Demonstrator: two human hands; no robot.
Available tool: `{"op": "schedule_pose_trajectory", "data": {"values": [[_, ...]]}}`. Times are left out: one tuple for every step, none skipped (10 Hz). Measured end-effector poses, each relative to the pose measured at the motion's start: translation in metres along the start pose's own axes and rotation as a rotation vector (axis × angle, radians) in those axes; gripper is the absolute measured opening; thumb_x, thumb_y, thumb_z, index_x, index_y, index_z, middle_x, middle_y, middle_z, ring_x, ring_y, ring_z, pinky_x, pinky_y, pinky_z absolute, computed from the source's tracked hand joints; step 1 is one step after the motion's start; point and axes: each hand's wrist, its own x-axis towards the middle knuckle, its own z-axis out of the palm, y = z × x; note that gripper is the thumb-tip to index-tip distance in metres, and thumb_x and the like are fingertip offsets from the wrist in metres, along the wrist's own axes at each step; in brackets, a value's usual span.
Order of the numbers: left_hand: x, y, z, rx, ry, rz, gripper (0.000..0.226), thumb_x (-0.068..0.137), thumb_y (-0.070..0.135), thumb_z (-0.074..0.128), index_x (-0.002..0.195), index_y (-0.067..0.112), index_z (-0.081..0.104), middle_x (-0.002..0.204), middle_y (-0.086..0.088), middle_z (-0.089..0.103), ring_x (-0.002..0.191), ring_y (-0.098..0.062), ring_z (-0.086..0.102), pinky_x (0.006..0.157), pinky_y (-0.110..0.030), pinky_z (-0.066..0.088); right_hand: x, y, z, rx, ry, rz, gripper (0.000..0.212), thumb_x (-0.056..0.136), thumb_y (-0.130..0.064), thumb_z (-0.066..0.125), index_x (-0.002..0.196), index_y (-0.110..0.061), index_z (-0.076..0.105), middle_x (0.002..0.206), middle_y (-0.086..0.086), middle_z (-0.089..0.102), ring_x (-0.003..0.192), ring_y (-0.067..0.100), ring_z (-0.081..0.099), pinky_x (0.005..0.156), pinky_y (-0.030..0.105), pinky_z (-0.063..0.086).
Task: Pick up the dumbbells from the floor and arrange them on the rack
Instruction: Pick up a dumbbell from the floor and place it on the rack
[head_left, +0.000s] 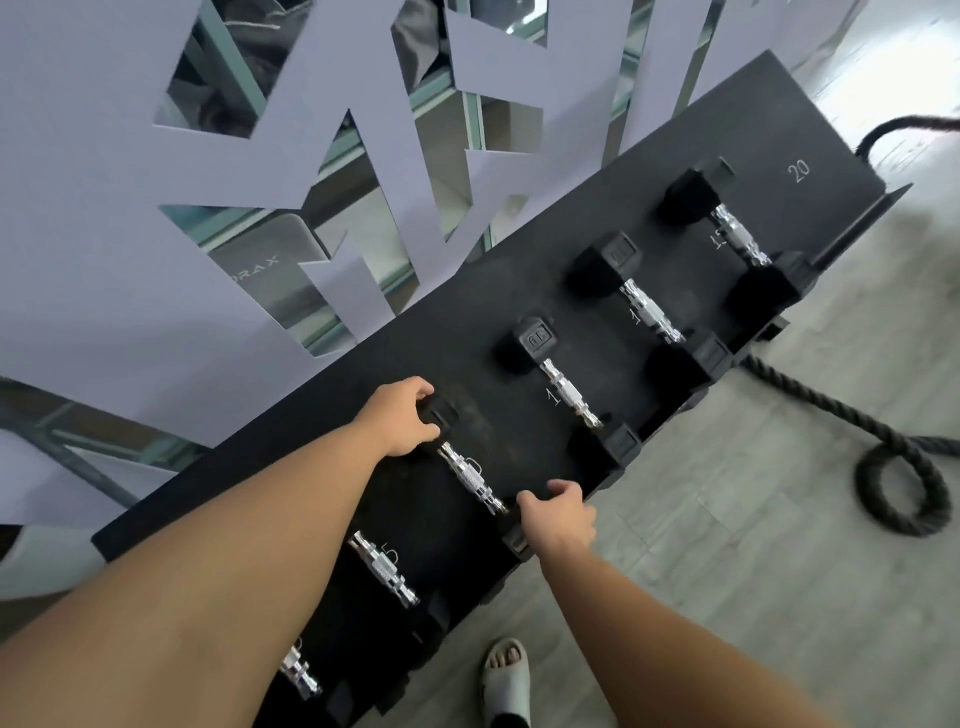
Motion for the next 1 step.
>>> {"op": "schedule_pose_trajectory", "data": {"values": [[-0.0130,-0.0043,-0.0116,-0.136,0.018,-0.031,0.049,0.091,0.025,0.075,0.137,0.022,0.059,0.133,0.002,0.067,0.119,-0.020,0.064,0.104,-0.035,0.049,-0.0039,-0.0184,-0.0178,-0.067,-0.030,-0.157,0.040,0.087,-0.034,0.062,0.125,-0.025,0.057,0.134,0.008,0.049,0.127,0.033,0.046,0.095,0.036,0.040]]}}
